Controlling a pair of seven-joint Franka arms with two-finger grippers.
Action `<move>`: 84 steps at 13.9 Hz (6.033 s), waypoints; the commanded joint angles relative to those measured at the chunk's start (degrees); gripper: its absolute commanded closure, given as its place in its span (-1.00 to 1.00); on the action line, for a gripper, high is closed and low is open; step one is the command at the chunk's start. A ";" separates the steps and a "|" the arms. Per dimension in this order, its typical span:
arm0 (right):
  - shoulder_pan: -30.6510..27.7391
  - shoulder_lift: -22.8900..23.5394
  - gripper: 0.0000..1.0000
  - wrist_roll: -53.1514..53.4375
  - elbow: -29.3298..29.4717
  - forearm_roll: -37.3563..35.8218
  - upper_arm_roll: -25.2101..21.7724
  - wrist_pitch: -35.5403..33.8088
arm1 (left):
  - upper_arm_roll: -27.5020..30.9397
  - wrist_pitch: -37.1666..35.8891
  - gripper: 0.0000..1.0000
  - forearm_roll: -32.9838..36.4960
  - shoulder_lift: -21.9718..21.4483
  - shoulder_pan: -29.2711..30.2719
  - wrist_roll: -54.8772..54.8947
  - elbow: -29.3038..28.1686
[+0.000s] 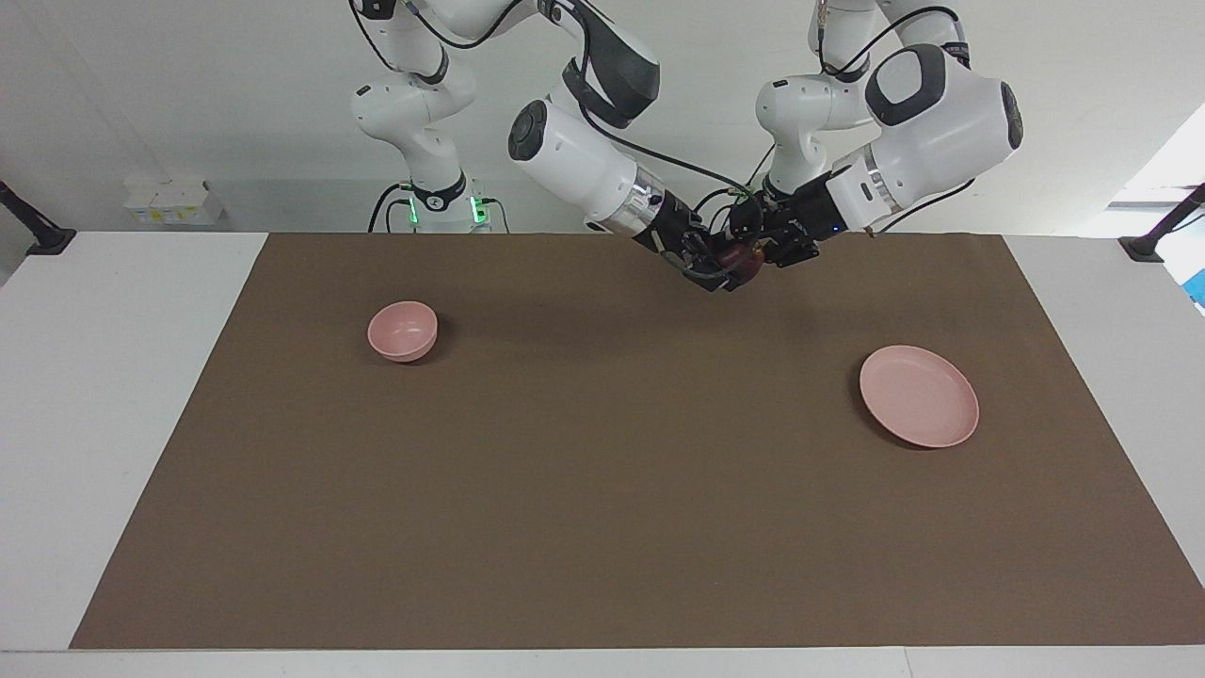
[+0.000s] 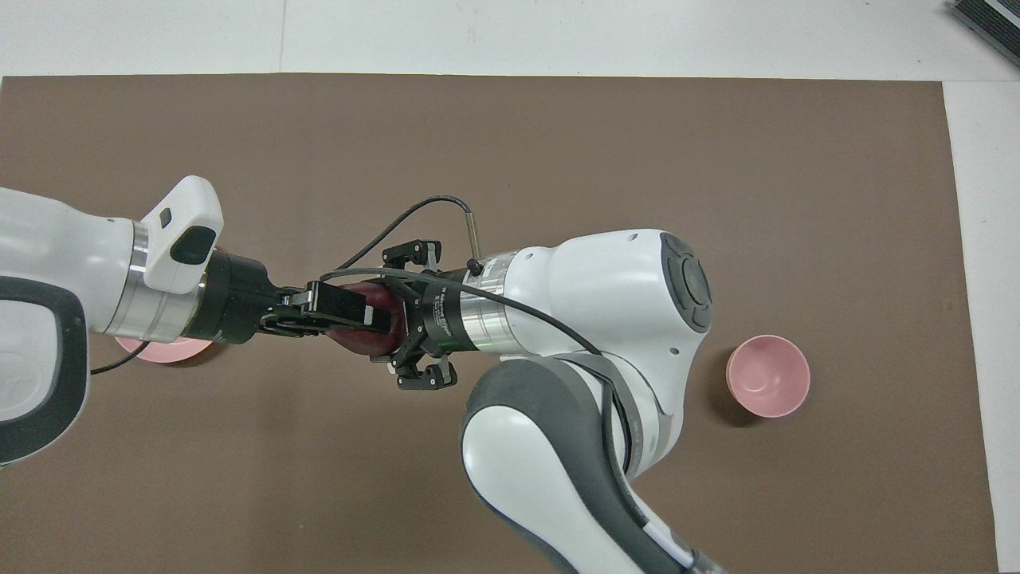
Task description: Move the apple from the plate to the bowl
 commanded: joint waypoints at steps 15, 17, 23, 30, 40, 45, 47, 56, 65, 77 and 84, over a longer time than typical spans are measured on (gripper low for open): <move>-13.86 -6.13 1.00 -18.78 6.96 -29.80 -0.46 -23.59 | 4.90 -18.19 -1.00 47.10 -1.51 -0.36 -5.42 17.83; -16.22 -6.57 1.00 -26.95 7.05 -32.09 -0.55 -26.93 | 4.99 -17.50 -1.00 46.86 -1.77 1.04 -4.33 17.04; -24.49 -7.89 1.00 -45.42 6.52 -37.44 -0.55 -35.72 | 5.61 -17.76 -1.00 46.76 -1.86 3.60 -4.60 16.68; -30.74 -15.52 1.00 -70.39 -7.78 -46.50 -0.63 -31.71 | 8.13 -17.32 -1.00 46.76 -1.69 -0.51 -4.59 16.86; -34.26 -17.47 1.00 -71.73 -32.84 -52.66 -0.63 -12.46 | 14.31 -16.18 -1.00 46.42 -1.69 -6.86 -4.68 16.69; -35.57 -17.38 1.00 -72.00 -40.23 -55.57 -0.63 -2.78 | 14.31 -14.33 -1.00 44.30 -1.77 -6.86 -4.86 16.16; -35.49 -17.03 -0.99 -71.82 -39.72 -55.57 -0.63 -3.56 | 14.31 -14.41 -1.00 44.30 -1.86 -6.95 -4.86 16.16; -36.01 -16.94 -1.00 -84.64 -19.26 -55.04 -0.55 -21.75 | 14.31 -14.59 -1.00 44.30 -1.86 -7.21 -4.95 16.16; -35.75 -14.14 -1.00 -82.73 5.43 -53.28 -0.46 -40.44 | 13.96 -14.94 -1.00 44.39 -1.69 -7.65 -4.77 16.77; -35.40 -12.90 -1.00 -84.47 9.86 -51.08 -0.28 -44.96 | 13.95 -11.78 -1.00 45.71 -1.68 -6.78 0.31 16.25; -35.31 -12.99 -1.00 -84.30 9.86 -51.35 -0.37 -44.79 | 14.31 -12.13 -1.00 45.80 -1.51 -5.81 -0.29 15.98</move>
